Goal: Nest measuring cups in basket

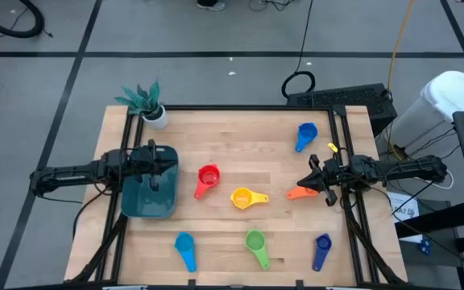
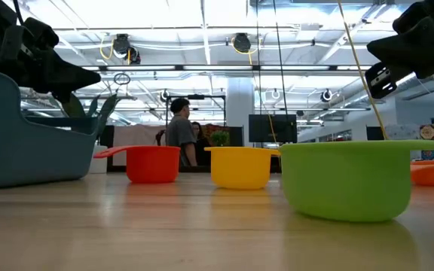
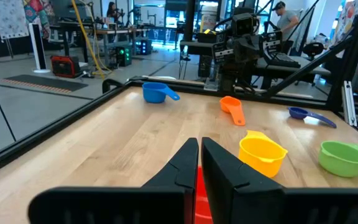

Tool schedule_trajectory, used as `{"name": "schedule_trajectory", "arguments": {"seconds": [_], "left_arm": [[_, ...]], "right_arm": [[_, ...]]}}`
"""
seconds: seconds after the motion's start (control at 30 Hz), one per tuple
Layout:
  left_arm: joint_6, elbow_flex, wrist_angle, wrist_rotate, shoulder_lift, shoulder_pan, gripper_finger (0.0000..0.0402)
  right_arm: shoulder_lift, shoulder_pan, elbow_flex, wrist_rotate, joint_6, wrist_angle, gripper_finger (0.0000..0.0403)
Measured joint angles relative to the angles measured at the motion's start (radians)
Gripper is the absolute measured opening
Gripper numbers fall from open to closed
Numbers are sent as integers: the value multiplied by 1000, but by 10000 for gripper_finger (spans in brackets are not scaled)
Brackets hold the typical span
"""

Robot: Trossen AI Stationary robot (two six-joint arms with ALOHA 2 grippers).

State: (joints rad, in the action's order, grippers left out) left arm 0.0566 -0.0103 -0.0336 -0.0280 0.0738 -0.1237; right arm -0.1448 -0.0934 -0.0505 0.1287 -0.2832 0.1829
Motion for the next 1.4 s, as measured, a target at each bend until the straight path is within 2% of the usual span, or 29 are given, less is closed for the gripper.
{"name": "schedule_trajectory", "arguments": {"seconds": [1.4], "left_arm": [[0,0,0,0,0,0,24]], "right_arm": [[0,0,0,0,15,54,0]]}}
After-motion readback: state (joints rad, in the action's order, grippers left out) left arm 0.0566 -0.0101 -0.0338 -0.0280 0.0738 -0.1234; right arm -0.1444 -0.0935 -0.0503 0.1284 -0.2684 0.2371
